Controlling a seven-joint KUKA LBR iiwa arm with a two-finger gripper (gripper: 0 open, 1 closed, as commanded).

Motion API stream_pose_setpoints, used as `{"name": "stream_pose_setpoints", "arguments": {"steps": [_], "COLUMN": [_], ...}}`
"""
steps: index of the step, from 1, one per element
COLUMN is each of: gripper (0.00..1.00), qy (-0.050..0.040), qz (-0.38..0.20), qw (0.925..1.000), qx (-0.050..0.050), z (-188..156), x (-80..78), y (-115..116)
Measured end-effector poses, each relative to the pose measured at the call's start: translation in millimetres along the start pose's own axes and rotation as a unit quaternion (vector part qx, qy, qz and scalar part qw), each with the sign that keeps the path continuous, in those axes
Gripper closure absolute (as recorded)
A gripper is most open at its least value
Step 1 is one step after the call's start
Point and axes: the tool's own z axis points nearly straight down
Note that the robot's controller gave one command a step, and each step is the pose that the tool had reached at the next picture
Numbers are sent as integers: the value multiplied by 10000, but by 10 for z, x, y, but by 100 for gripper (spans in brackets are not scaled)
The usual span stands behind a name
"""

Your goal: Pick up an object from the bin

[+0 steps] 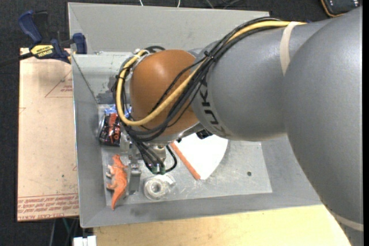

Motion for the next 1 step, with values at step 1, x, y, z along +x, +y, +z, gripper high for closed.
{"name": "stream_pose_setpoints", "arguments": {"steps": [1], "gripper": [0], "qy": [-34], "qz": [26], "qw": [10000], "qx": [-7], "z": [-40], "x": [-23], "y": [-13]}}
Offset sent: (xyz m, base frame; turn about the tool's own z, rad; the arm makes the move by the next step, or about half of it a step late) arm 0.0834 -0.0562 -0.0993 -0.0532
